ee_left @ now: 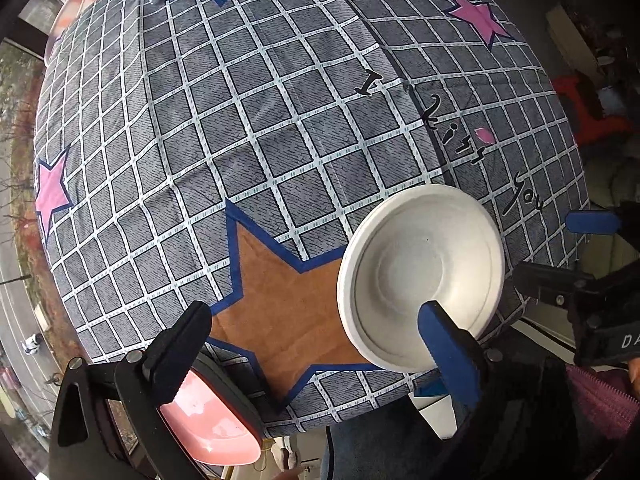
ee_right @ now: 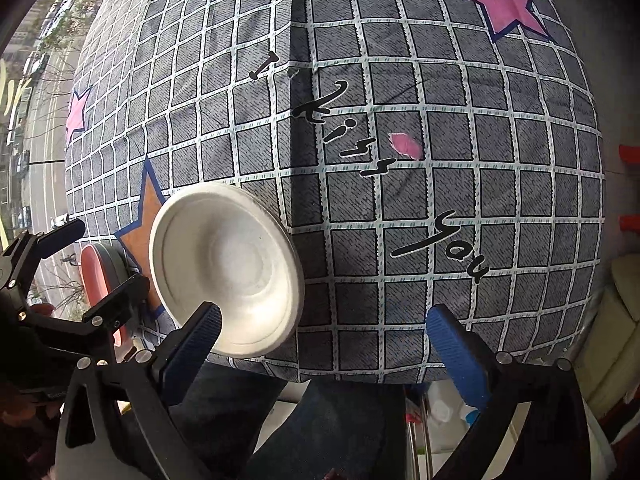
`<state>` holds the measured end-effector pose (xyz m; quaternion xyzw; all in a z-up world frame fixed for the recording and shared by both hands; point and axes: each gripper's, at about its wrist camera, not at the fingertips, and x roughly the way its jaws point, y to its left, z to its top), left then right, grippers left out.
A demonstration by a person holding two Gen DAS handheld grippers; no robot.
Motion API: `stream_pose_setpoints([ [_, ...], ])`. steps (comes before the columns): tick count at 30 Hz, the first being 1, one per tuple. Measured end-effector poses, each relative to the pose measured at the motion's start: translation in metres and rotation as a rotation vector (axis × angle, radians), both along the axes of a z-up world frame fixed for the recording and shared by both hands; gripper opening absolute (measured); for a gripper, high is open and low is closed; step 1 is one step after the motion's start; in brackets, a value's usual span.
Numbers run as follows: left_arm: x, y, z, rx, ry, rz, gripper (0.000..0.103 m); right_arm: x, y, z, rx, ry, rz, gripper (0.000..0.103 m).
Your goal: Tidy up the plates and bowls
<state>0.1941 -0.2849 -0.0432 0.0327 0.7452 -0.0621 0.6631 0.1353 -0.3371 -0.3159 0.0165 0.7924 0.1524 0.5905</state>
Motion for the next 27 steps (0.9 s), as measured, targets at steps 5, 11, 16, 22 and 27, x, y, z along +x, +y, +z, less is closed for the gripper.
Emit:
stream_pose_setpoints([
  [5,0.016,-0.02,-0.004,0.045,0.014,-0.068,0.103,0.002,-0.006,-0.003,-0.025,0.018,-0.03,0.103],
  [11,0.031,-0.036,0.002,0.056,0.005,-0.102,0.103,0.002,-0.011,-0.004,-0.037,0.034,-0.045,0.103],
  [16,0.049,-0.045,0.001,0.063,0.012,-0.097,0.103,0.004,-0.011,-0.004,-0.042,0.034,-0.028,0.103],
  [22,0.061,-0.042,0.003,0.067,0.017,-0.09,0.103,0.005,-0.01,-0.008,-0.045,0.044,-0.013,0.103],
  [27,0.05,-0.038,-0.006,0.071,0.022,-0.093,0.103,-0.001,-0.01,-0.011,-0.046,0.056,-0.012,0.103],
])
